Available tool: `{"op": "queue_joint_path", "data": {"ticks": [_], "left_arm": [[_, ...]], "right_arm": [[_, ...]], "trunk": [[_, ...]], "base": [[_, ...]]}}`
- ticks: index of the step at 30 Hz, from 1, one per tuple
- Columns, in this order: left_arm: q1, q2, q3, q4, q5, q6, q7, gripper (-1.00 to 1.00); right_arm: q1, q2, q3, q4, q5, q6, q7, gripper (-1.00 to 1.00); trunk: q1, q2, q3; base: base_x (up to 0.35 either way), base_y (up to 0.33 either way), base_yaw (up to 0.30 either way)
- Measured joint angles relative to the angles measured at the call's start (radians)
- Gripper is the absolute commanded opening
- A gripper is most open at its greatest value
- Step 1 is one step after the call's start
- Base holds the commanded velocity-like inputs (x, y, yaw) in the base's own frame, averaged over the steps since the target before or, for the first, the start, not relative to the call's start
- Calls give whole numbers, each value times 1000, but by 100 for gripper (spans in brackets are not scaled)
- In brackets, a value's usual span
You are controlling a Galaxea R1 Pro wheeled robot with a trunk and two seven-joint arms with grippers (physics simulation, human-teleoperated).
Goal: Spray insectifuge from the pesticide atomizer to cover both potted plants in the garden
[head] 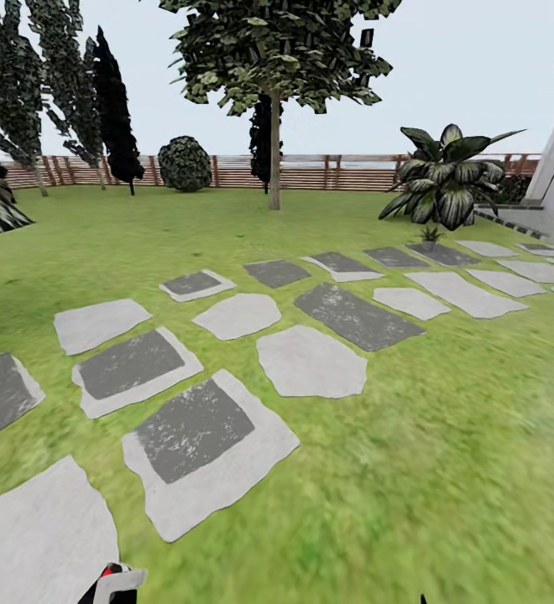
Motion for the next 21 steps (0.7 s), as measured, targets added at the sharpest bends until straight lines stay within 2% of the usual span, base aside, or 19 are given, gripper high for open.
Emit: {"op": "queue_joint_path", "data": {"ticks": [4,5,8,21], "left_arm": [[0,0,0,0,0,0,0,-100],[0,-1,0,0,0,0,0,-100],[0,-2,0,0,0,1,0,-100],[0,-3,0,0,0,1,0,-100]], "right_arm": [[0,2,2,2,0,1,1,100],[0,13,2,3,2,1,1,100],[0,16,2,3,2,1,1,100],[0,15,0,-10,-3,-2,-2,100]], "trunk": [[0,0,0],[0,0,0],[0,0,0],[0,0,0]], "base": [[333,0,-45],[333,0,-2],[333,0,-1],[333,0,0]]}}
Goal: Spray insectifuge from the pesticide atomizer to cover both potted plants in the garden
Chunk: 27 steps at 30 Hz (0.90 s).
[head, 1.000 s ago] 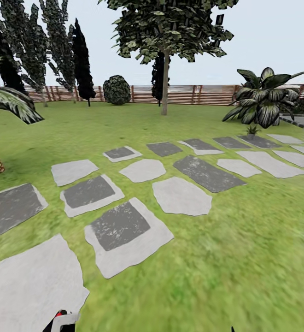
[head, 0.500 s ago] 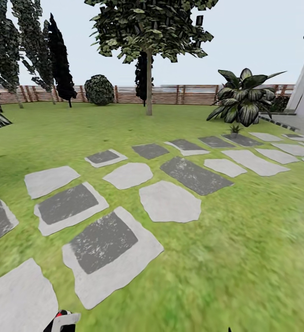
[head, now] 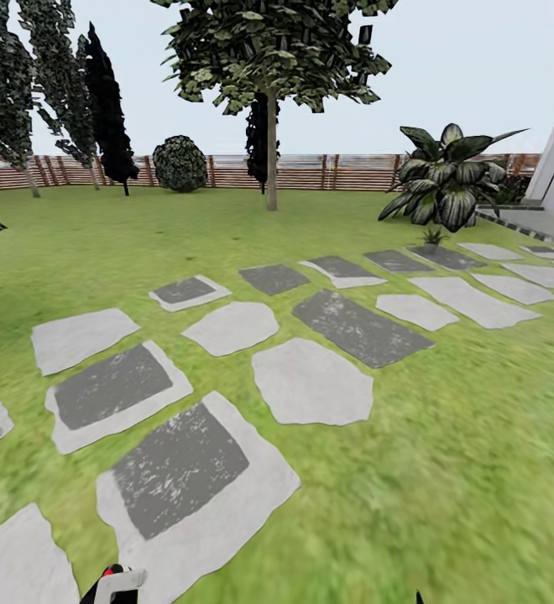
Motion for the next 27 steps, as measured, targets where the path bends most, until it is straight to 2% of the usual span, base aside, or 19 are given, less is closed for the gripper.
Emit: {"op": "queue_joint_path", "data": {"ticks": [10,18,27], "left_arm": [[0,0,0,0,0,0,0,-100],[0,0,0,1,0,1,0,-100],[0,0,0,0,0,1,0,-100]], "right_arm": [[0,0,0,9,1,0,-1,100],[0,0,0,11,2,0,-3,100],[0,0,0,12,4,0,-5,100]], "trunk": [[0,0,0],[0,0,0],[0,0,0]], "base": [[329,-38,-13],[293,-147,-213],[285,-163,-20]]}}
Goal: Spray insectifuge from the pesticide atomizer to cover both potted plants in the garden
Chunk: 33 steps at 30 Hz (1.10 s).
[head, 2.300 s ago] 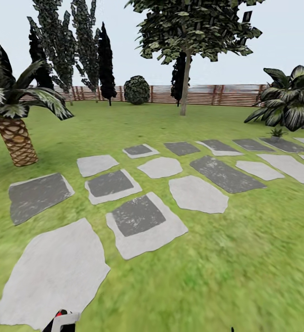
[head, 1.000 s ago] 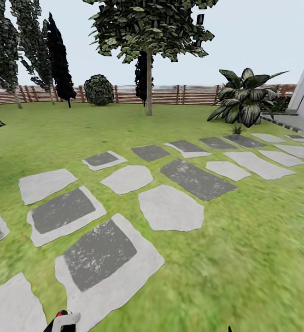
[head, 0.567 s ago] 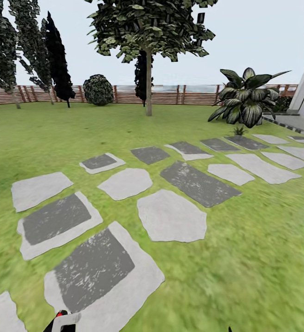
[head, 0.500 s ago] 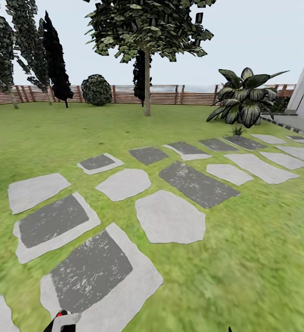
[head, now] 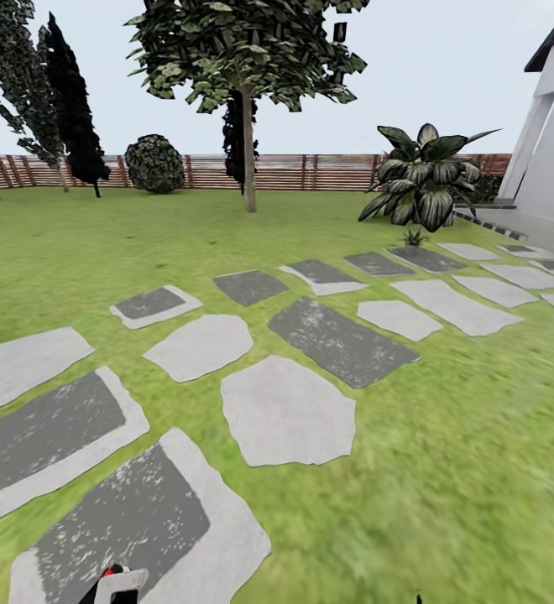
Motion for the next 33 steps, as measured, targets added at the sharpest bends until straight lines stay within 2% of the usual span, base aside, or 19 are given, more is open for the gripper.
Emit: {"op": "queue_joint_path", "data": {"ticks": [10,33], "left_arm": [[0,1,0,0,1,-1,0,-100],[0,3,0,0,1,-1,0,-100]], "right_arm": [[0,1,0,1,1,0,0,100],[0,0,0,2,2,1,1,100]], "trunk": [[0,0,0],[0,0,0]], "base": [[288,-128,0],[334,-3,0]]}}
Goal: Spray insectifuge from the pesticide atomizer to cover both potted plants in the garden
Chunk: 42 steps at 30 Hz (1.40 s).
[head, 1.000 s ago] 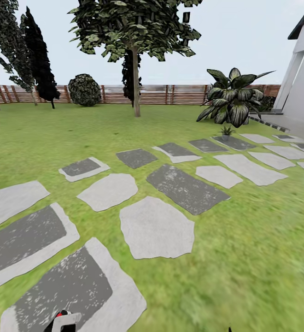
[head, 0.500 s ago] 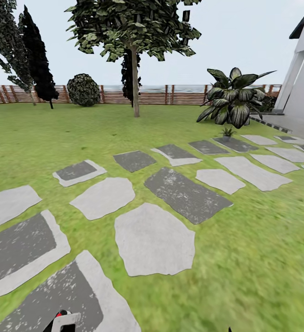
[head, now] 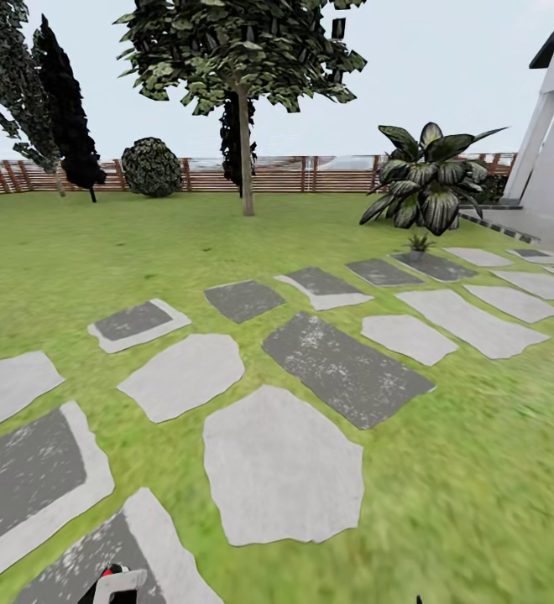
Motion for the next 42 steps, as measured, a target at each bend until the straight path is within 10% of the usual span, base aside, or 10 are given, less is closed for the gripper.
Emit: {"op": "queue_joint_path", "data": {"ticks": [42], "left_arm": [[0,1,0,1,3,0,0,-100]], "right_arm": [[0,0,0,1,-1,0,-1,100]], "trunk": [[0,0,0]], "base": [[338,0,-47]]}}
